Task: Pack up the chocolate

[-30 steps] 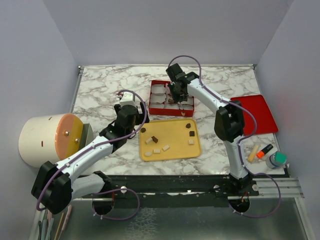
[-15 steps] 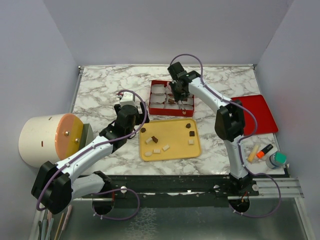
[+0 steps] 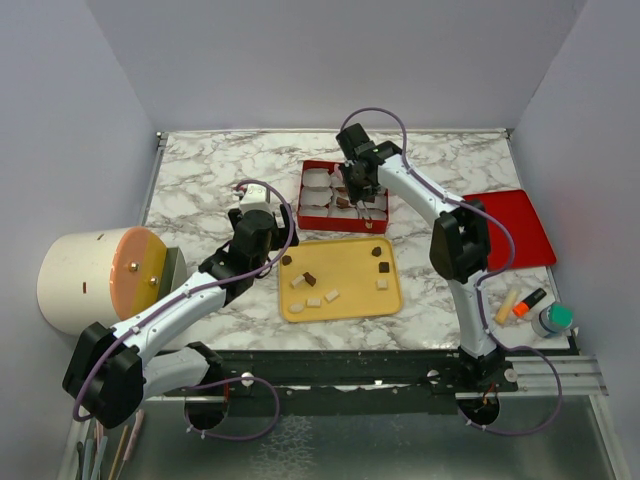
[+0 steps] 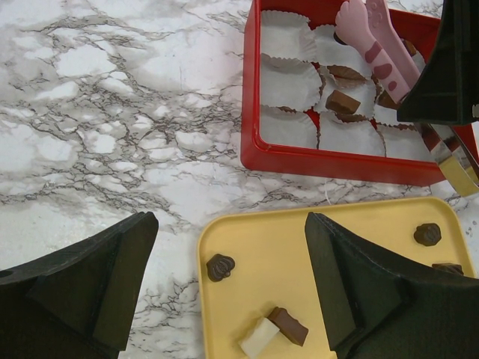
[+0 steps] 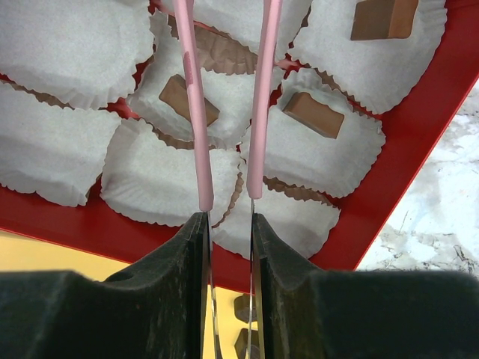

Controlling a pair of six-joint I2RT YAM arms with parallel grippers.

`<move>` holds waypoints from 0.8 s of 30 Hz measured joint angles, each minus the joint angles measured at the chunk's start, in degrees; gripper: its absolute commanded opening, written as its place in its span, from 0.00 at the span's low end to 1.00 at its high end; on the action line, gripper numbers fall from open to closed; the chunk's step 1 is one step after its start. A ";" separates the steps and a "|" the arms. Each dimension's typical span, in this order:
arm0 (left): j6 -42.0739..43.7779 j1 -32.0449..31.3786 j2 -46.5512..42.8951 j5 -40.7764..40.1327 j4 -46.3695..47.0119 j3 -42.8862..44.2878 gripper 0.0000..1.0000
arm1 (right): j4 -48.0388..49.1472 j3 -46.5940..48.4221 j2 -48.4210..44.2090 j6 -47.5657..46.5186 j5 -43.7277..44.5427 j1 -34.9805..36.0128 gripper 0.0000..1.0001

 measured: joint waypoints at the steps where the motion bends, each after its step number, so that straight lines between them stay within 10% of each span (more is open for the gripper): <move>1: 0.00 0.00 0.00 0.00 0.00 0.00 0.90 | 0.00 0.00 0.00 0.00 -0.09 -0.04 0.32; 24: 0.00 0.00 0.00 0.02 0.04 0.00 0.90 | 0.00 0.00 0.00 0.04 -0.35 -0.15 0.38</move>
